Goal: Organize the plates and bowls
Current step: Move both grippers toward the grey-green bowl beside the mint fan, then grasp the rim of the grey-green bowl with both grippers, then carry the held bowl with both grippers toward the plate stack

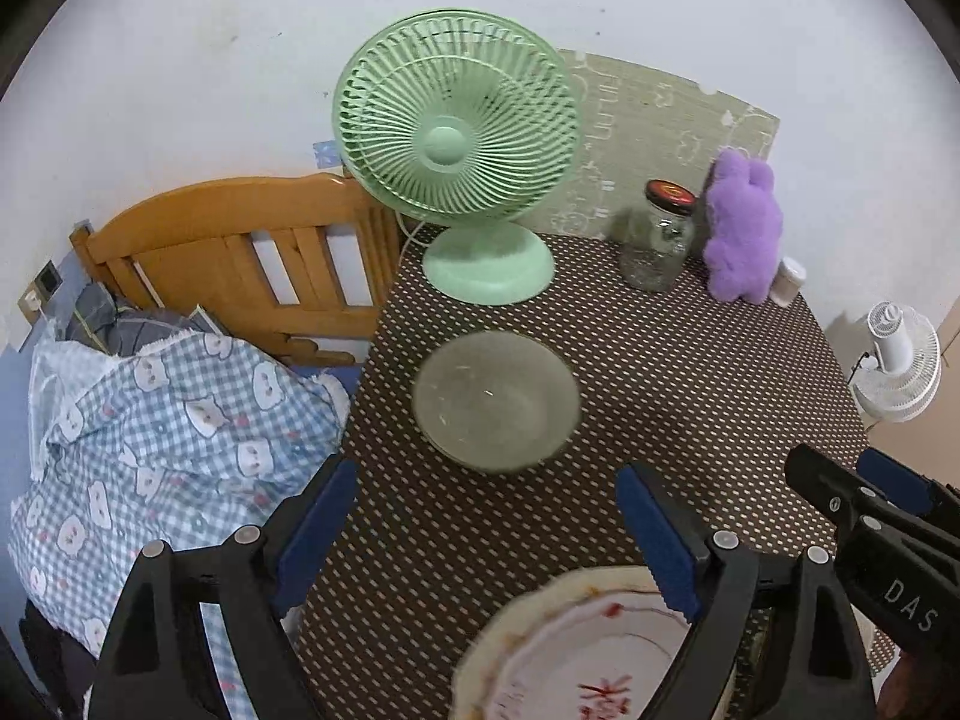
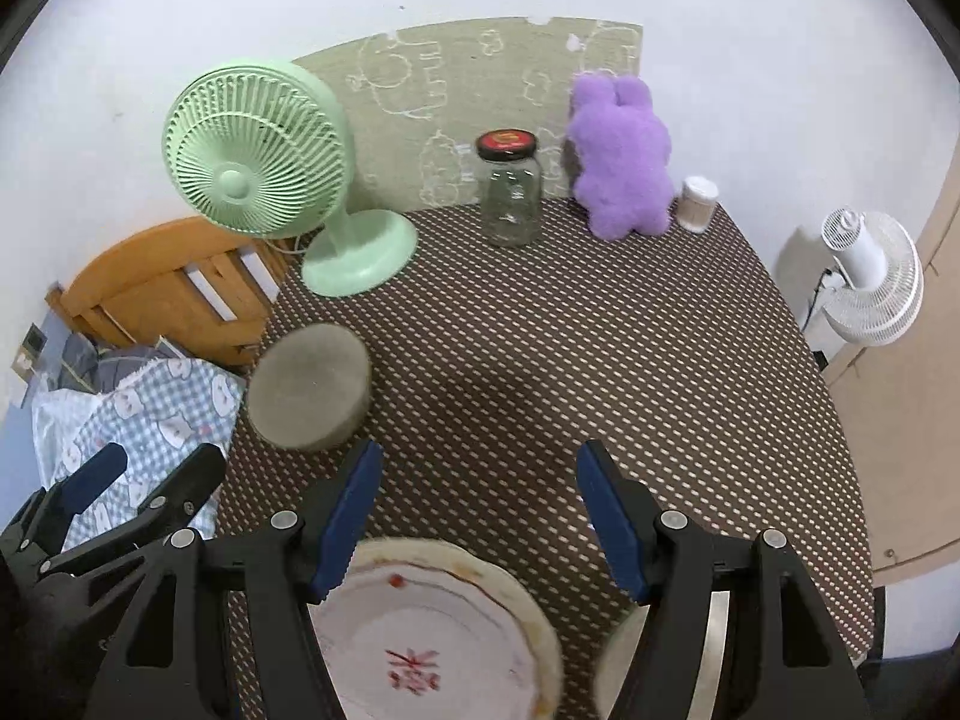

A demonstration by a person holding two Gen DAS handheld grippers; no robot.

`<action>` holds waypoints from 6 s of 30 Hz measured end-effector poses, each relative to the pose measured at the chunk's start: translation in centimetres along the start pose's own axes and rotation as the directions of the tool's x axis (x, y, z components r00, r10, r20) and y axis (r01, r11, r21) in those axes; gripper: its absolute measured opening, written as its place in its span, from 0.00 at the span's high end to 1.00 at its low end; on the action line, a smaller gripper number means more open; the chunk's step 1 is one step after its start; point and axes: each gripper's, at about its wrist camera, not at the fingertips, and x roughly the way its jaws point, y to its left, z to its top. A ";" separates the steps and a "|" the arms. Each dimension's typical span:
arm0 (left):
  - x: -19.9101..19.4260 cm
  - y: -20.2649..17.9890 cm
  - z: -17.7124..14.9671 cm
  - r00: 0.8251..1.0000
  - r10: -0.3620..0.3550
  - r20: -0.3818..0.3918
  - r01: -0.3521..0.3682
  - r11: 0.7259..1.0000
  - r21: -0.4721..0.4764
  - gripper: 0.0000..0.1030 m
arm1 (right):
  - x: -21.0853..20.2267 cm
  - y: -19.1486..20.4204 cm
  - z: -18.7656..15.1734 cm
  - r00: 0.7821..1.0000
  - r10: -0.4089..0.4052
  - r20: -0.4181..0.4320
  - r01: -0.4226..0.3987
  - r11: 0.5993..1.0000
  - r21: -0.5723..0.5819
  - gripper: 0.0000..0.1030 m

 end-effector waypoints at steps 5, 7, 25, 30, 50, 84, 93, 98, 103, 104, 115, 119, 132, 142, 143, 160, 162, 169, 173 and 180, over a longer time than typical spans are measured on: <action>2.2 2.2 1.4 1.000 0.008 -0.009 -0.008 1.000 0.006 0.13 | 1.7 3.1 0.8 1.000 0.017 0.020 -0.017 1.000 0.003 0.32; 3.3 3.0 1.9 1.000 0.009 -0.016 -0.009 1.000 -0.002 0.13 | 2.7 4.3 1.2 1.000 0.005 0.025 -0.005 1.000 -0.004 0.32; 13.6 3.9 3.7 0.997 -0.022 -0.069 0.028 0.996 0.089 0.19 | 13.7 8.9 3.7 0.999 -0.034 -0.006 0.033 0.999 -0.036 0.32; 16.2 4.1 3.4 0.993 -0.029 -0.111 0.037 0.997 0.070 0.29 | 16.1 9.4 3.6 0.998 -0.049 -0.026 0.048 0.997 -0.052 0.34; 19.2 3.8 2.4 0.987 -0.032 -0.160 0.047 0.995 0.088 0.78 | 20.8 10.2 2.9 0.993 -0.030 -0.116 0.022 0.997 -0.073 0.80; 10.6 -0.8 2.2 0.995 0.014 -0.102 -0.009 0.999 0.044 0.78 | 12.5 6.4 2.8 0.997 0.019 -0.072 -0.025 0.997 -0.076 0.80; 7.3 -4.6 1.6 0.997 0.022 -0.080 -0.021 1.000 0.019 0.78 | 9.0 2.5 2.9 0.998 0.037 -0.059 -0.042 0.996 -0.077 0.80; 5.8 -7.0 1.0 0.997 0.017 -0.075 -0.016 1.000 0.015 0.78 | 7.3 0.0 2.8 0.998 0.031 -0.053 -0.036 0.995 -0.089 0.80; 4.2 -9.8 0.4 0.998 0.013 -0.063 -0.012 1.000 0.019 0.78 | 5.3 -2.8 2.3 0.999 0.028 -0.039 -0.031 0.995 -0.092 0.80; 3.9 -10.3 0.3 0.998 0.013 -0.062 -0.012 1.000 0.021 0.78 | 5.0 -3.3 2.2 0.999 0.028 -0.038 -0.031 0.996 -0.089 0.80; 0.9 -15.1 -1.7 0.999 0.012 -0.048 -0.010 0.999 0.042 0.78 | 1.5 -8.6 0.2 0.999 0.028 -0.023 -0.030 0.997 -0.072 0.80; -0.1 -16.6 -2.5 0.999 0.006 -0.043 -0.004 0.999 0.047 0.78 | 0.3 -10.0 -0.3 1.000 0.027 -0.014 -0.027 0.997 -0.066 0.80; -2.5 -20.6 -5.3 0.999 -0.014 -0.036 0.016 0.998 0.060 0.78 | -2.8 -14.8 -2.9 1.000 0.021 -0.004 -0.021 0.998 -0.055 0.80; -3.6 -22.6 -8.0 0.998 -0.018 -0.054 0.021 0.999 0.048 0.78 | -4.1 -17.4 -5.4 1.000 0.023 -0.019 -0.024 0.998 -0.064 0.80; -3.6 -22.7 -8.2 0.998 -0.018 -0.057 0.021 0.999 0.046 0.78 | -4.1 -17.5 -5.6 0.999 0.023 -0.022 -0.025 0.998 -0.064 0.80; -3.1 -23.5 -11.8 0.993 -0.008 -0.117 0.010 1.000 0.018 0.78 | -3.4 -18.6 -9.3 0.996 0.030 -0.080 -0.037 0.995 -0.087 0.80; -2.8 -23.5 -12.0 0.992 -0.006 -0.126 0.009 1.000 0.017 0.78 | -3.2 -18.7 -9.5 0.996 0.030 -0.090 -0.038 0.996 -0.086 0.80; -1.9 -23.5 -12.7 0.987 0.006 -0.159 -0.003 1.000 0.018 0.78 | -1.8 -18.9 -10.2 0.991 0.029 -0.128 -0.041 0.995 -0.087 0.80; -1.4 -23.4 -12.8 0.985 0.015 -0.174 -0.012 1.000 0.018 0.78 | -1.2 -18.8 -10.5 0.989 0.034 -0.144 -0.046 0.996 -0.080 0.80; -0.3 -23.3 -13.0 0.979 0.025 -0.204 -0.021 1.000 0.019 0.77 | -0.2 -18.5 -10.8 0.985 0.032 -0.170 -0.045 0.996 -0.073 0.80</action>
